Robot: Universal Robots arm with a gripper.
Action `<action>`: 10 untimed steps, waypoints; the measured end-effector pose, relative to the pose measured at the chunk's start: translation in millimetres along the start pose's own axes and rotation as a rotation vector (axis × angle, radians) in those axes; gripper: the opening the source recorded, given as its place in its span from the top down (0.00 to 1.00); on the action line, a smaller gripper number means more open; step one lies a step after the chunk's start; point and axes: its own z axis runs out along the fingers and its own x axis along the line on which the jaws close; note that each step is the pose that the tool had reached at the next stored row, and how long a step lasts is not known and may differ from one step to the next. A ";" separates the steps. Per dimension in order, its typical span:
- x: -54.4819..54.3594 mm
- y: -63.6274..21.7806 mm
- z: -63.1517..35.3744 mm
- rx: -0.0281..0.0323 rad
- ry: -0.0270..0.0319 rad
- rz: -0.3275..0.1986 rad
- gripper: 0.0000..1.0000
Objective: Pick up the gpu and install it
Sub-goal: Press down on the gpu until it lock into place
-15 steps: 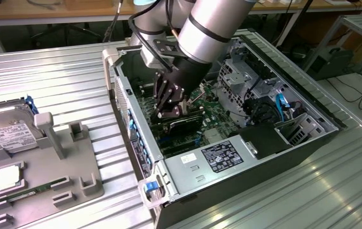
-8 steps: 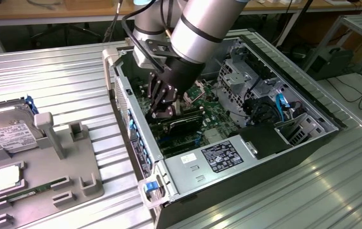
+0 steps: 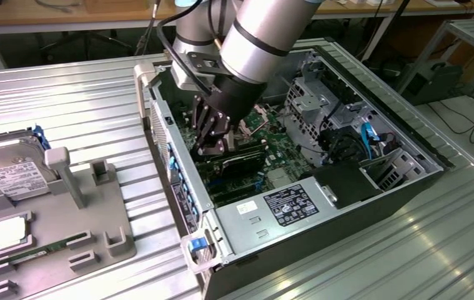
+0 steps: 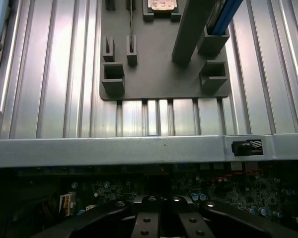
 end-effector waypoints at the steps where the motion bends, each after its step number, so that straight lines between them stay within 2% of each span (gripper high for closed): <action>1: 0.0 0.1 0.0 -0.0006 0.0000 0.000 0.89; 5: 0.0 -0.1 0.3 -0.0142 0.0001 0.000 0.89; 6: 0.0 -0.4 0.5 -0.0154 0.0002 0.000 0.89; 8: 0.0 -1.3 1.6 -0.0156 0.0000 0.001 0.89; 10: -0.3 -1.9 2.8 -0.0106 0.0001 0.000 0.89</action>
